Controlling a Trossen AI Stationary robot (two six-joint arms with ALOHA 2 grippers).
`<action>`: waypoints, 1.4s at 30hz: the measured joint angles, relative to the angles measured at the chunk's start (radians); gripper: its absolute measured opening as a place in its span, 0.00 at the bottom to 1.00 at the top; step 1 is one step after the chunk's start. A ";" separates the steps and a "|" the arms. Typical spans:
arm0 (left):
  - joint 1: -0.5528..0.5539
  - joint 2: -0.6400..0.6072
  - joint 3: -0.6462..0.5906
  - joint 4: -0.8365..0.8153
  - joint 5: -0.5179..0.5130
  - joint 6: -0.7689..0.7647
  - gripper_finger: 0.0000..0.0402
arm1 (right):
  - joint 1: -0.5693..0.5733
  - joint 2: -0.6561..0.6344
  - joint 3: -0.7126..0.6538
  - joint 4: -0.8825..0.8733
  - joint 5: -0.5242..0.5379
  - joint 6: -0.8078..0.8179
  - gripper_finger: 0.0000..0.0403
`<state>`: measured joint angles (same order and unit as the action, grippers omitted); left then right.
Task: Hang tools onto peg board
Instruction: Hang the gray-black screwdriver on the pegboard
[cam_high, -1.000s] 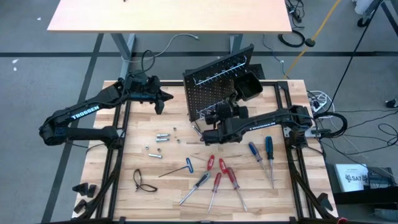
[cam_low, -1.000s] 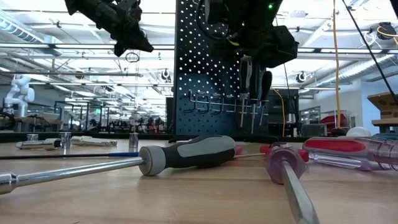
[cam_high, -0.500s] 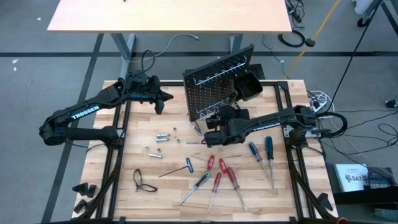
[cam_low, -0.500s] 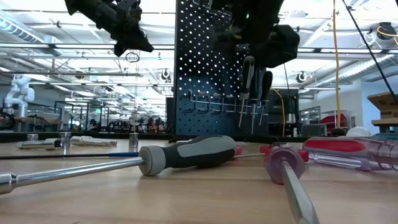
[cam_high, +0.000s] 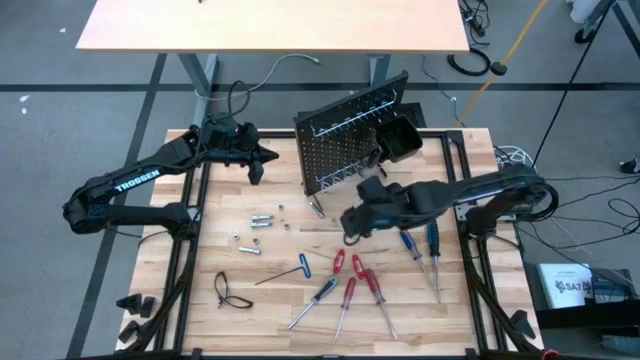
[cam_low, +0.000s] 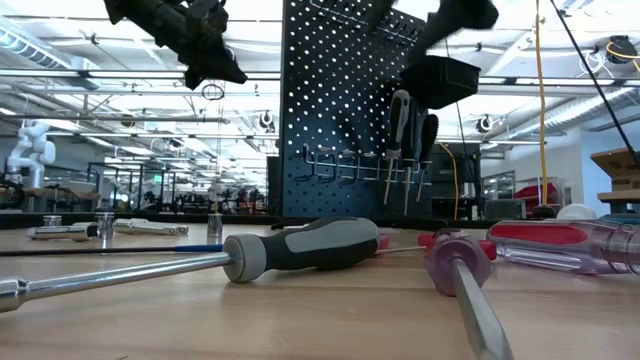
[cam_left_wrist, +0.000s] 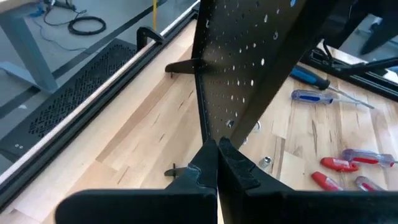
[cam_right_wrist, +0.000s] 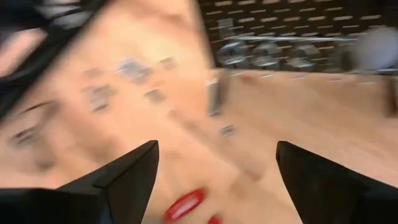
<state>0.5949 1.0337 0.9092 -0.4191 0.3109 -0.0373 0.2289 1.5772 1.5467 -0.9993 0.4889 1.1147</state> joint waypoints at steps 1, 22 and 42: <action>0.000 0.000 0.001 -0.015 0.010 0.002 0.00 | 0.011 -0.022 0.000 0.017 -0.030 -0.025 0.78; -0.609 0.032 -0.111 -0.210 0.134 -0.144 0.00 | 0.219 -0.135 0.000 0.026 -0.166 -0.196 0.78; -1.054 0.432 -0.036 0.301 -0.209 -0.639 0.00 | 0.345 -0.109 0.000 0.064 -0.139 -0.279 0.78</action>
<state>-0.4588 1.4654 0.8734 -0.1182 0.1024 -0.6762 0.5744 1.4685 1.5471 -0.9358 0.3497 0.8357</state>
